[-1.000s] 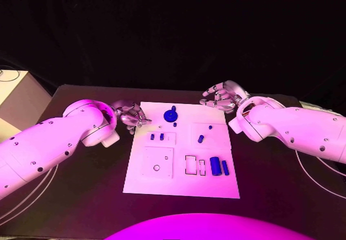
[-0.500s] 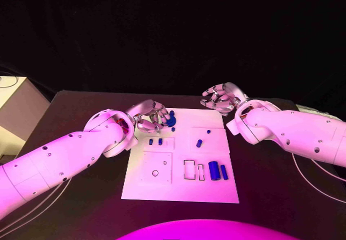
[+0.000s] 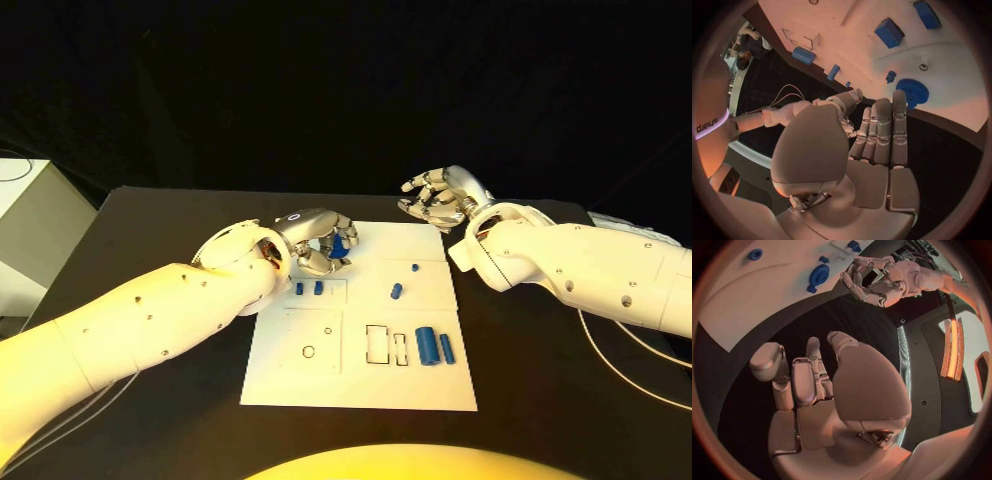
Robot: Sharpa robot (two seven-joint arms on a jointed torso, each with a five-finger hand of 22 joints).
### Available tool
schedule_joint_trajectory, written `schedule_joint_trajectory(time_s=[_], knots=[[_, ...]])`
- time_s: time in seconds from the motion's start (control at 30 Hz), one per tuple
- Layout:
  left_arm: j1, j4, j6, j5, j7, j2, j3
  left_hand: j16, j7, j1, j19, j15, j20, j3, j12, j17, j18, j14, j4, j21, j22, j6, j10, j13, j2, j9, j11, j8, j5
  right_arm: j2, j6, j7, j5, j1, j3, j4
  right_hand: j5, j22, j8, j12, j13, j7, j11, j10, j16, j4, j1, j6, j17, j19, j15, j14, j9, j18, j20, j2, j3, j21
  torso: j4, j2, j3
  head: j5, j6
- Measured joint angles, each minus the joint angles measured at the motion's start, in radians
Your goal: Assemble the parts on the task board
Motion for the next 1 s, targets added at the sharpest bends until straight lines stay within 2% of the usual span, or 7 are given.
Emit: schedule_joint_trajectory(time_s=[0.13, 0.27, 0.47, 0.67, 1.0], knots=[[0.013, -0.023, 0.006, -0.054, -0.013, 0.023, -0.011, 0.036, -0.006, 0.000, 0.006, -0.004, -0.005, -0.004, 0.004, 0.005, 0.000, 0.003, -0.004, 0.015, 0.008, 0.006, -0.019, -0.002, 0.000, -0.009, -0.007, -0.011, 0.000, 0.002, -0.004, 0.003, 0.001, 0.000, 0.000, 0.001, 0.000, 0.000, 0.000, 0.000, -0.001, 0.000, 0.000, 0.000, 0.000, -0.002, 0.000, 0.000, 0.000, 0.000, 0.000, 0.000, 0.000, 0.000, 0.000, 0.000, 0.004, 0.000, 0.0003, 0.000, 0.0003, -0.001, 0.000], [0.017, -0.035, 0.016, -0.095, -0.028, 0.033, -0.016, 0.088, -0.009, 0.000, 0.025, -0.006, -0.007, -0.012, 0.005, 0.022, 0.000, 0.027, -0.004, 0.040, 0.021, 0.017, -0.052, -0.010, 0.000, -0.018, -0.008, -0.021, 0.000, 0.003, -0.006, 0.004, 0.002, 0.000, 0.000, 0.003, 0.006, 0.000, 0.000, 0.000, -0.003, 0.000, 0.000, 0.000, 0.000, -0.002, 0.000, 0.000, 0.000, 0.000, 0.000, 0.000, 0.000, 0.000, 0.000, 0.000, 0.004, 0.000, 0.0003, 0.000, 0.0005, -0.001, 0.002], [0.022, -0.053, 0.039, -0.138, -0.052, 0.051, -0.018, 0.149, -0.021, 0.000, 0.034, -0.018, -0.016, -0.012, 0.017, 0.063, 0.000, 0.059, -0.004, 0.067, 0.039, 0.042, -0.057, -0.016, 0.000, -0.022, -0.012, -0.021, 0.000, 0.004, -0.008, 0.005, 0.002, 0.000, 0.000, 0.006, 0.006, 0.000, 0.000, -0.004, -0.004, 0.000, 0.000, 0.000, 0.000, 0.001, 0.000, 0.000, 0.000, 0.000, 0.000, 0.000, 0.000, 0.000, 0.000, 0.000, 0.006, 0.000, 0.0002, 0.000, 0.0007, -0.004, 0.000], [0.027, -0.067, 0.067, -0.166, -0.069, 0.065, -0.020, 0.204, -0.031, 0.000, 0.037, -0.029, -0.020, 0.012, 0.036, 0.104, 0.000, 0.092, -0.006, 0.095, 0.056, 0.075, -0.017, -0.019, 0.000, -0.028, -0.026, -0.033, 0.000, 0.005, -0.009, 0.006, 0.001, 0.000, 0.000, 0.008, 0.010, -0.002, 0.000, -0.004, -0.004, 0.000, 0.000, 0.000, -0.004, 0.001, 0.000, 0.000, -0.002, 0.000, 0.000, 0.000, 0.000, 0.000, 0.000, 0.000, 0.006, -0.006, 0.0000, 0.000, 0.0008, -0.006, -0.003], [0.029, -0.086, 0.104, -0.187, -0.082, 0.078, -0.023, 0.241, -0.035, 0.000, 0.037, -0.036, -0.020, 0.025, 0.053, 0.142, 0.000, 0.118, -0.008, 0.110, 0.069, 0.098, 0.013, -0.018, 0.000, -0.032, -0.034, -0.046, 0.000, 0.005, -0.011, 0.006, 0.001, 0.000, 0.000, 0.011, 0.010, -0.002, 0.000, -0.004, -0.004, -0.001, 0.000, 0.000, -0.004, 0.001, 0.000, -0.001, -0.002, 0.000, 0.000, 0.000, 0.000, 0.000, 0.000, 0.000, 0.006, -0.006, 0.0015, 0.000, 0.0005, -0.009, -0.008]])
